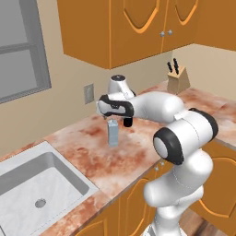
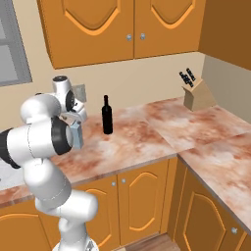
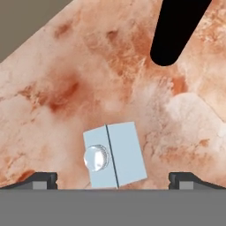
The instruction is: Move the drinks to the dining counter.
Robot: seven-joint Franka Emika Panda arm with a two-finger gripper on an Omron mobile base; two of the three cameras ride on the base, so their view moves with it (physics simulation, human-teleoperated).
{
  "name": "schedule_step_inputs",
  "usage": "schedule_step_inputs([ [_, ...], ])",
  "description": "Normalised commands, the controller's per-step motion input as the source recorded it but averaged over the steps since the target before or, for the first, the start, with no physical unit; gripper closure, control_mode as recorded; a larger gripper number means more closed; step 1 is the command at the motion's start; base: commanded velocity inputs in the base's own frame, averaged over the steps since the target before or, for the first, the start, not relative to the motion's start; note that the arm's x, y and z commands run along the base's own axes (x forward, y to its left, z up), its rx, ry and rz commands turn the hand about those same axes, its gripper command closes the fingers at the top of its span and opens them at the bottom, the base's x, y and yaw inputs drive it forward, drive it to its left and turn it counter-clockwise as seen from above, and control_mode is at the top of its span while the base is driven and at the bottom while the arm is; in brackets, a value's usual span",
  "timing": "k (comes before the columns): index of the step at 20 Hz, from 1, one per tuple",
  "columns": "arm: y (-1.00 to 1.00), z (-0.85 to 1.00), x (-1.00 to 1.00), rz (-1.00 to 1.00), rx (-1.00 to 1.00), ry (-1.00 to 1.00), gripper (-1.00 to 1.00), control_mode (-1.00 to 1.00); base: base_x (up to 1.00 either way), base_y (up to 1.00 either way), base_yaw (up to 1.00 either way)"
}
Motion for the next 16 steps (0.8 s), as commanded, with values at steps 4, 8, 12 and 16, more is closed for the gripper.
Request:
schedule_step_inputs([
  [4, 0.0, -0.16, 0.13, 0.0, 0.02, 0.01, -1.0, -1.0, 0.0, 0.0, 0.0],
  [8, 0.0, -0.27, 0.24, 0.0, 0.02, 0.02, -1.0, -1.0, 0.0, 0.0, 0.0],
  [12, 0.0, -0.27, 0.13, 0.0, 0.02, 0.02, -1.0, -1.0, 0.0, 0.0, 0.0],
  [16, 0.0, -0.31, 0.18, 0.0, 0.01, 0.05, -1.0, -1.0, 0.0, 0.0, 0.0],
])
